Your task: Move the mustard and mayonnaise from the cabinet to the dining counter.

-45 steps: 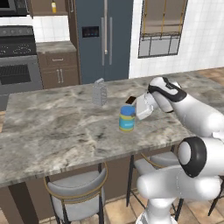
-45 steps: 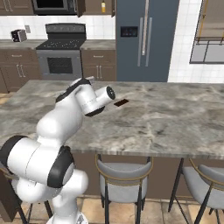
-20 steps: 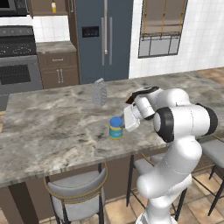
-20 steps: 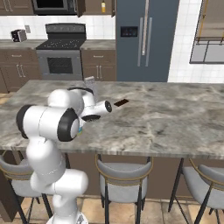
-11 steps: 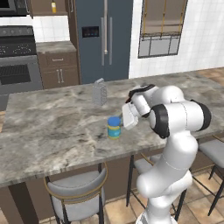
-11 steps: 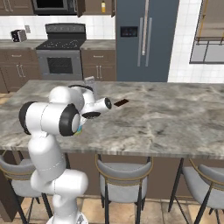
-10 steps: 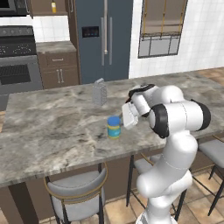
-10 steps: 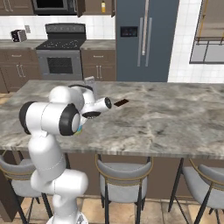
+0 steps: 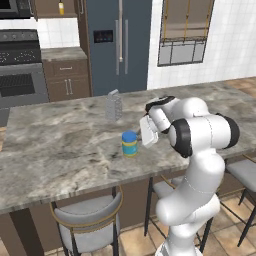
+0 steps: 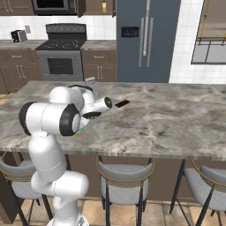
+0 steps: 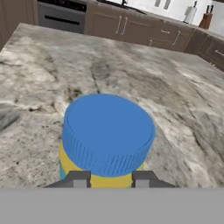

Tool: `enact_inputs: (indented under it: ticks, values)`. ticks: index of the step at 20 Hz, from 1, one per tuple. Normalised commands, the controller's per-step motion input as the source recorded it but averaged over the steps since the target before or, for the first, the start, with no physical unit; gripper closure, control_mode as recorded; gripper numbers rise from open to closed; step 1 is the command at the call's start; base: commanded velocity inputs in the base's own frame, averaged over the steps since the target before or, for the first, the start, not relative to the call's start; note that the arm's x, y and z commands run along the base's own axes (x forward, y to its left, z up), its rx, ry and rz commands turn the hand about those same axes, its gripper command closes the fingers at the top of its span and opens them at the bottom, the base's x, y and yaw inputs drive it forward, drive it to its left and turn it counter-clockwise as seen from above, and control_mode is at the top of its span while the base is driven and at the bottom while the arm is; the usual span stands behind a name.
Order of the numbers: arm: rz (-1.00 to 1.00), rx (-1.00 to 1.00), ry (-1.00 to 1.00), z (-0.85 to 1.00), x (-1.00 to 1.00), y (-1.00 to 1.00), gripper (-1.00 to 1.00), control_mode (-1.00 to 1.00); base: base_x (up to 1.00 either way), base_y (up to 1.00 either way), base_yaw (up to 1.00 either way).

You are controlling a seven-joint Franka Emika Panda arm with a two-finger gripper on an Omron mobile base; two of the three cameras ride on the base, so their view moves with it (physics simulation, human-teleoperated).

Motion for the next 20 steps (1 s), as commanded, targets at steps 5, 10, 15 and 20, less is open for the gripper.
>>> enact_inputs:
  ticks: [5,10,15,20]
  values:
    - [0.00,-0.06,-0.10,0.01,-0.01,-0.01,-1.00,-1.00,0.00,0.00,0.00]
    - [0.00,-0.01,-0.07,0.09,-0.13,-0.07,-1.00,-1.00,0.00,0.00,0.00]
    - [0.00,0.00,0.00,0.19,-0.25,0.00,-1.00,-1.00,0.00,0.00,0.00]
    - [-0.10,0.00,0.05,0.39,-0.34,0.02,-1.00,-1.00,0.00,0.00,0.00]
